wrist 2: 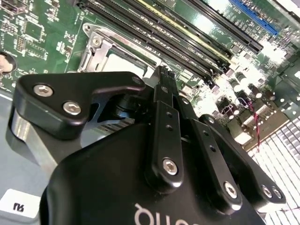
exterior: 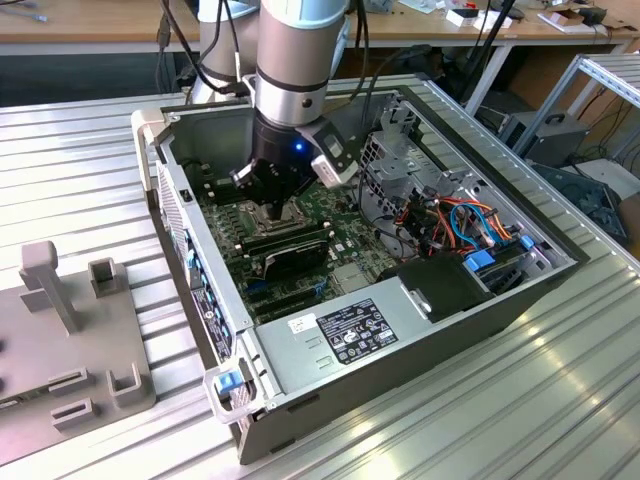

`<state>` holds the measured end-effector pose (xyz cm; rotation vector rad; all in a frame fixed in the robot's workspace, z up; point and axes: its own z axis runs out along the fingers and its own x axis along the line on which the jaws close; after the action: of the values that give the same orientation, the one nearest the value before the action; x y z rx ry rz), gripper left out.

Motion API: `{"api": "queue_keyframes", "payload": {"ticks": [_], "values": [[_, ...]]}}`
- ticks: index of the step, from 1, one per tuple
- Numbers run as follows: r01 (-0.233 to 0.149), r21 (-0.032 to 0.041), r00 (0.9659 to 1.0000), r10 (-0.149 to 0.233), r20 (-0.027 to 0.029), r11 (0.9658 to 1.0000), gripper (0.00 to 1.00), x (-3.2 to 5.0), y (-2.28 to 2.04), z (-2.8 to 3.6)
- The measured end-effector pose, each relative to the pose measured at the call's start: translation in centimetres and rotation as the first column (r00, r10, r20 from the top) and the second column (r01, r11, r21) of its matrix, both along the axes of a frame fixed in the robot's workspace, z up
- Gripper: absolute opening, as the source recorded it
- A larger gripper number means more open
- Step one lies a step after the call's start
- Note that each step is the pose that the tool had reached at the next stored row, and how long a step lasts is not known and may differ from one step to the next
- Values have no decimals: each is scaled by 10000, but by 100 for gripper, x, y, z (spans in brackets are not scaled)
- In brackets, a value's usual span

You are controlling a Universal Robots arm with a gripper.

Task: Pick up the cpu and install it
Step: 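Install the second cpu locking lever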

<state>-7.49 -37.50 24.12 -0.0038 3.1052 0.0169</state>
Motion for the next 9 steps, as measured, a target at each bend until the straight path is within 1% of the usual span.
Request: {"api": "queue_keyframes", "payload": {"ticks": [1, 3, 4, 6, 9], "values": [[-1, 0, 10000, 1, 2, 10000, 11, -13, 1, -12], [1, -4, 10000, -1, -1, 10000, 11, -79, 6, -50], [1, -4, 10000, -1, 0, 10000, 11, -92, 6, -60], [1, -7, 10000, -1, -2, 10000, 11, -109, 7, -85], [0, -12, 10000, 0, -1, 10000, 11, -110, 7, -119]]}}
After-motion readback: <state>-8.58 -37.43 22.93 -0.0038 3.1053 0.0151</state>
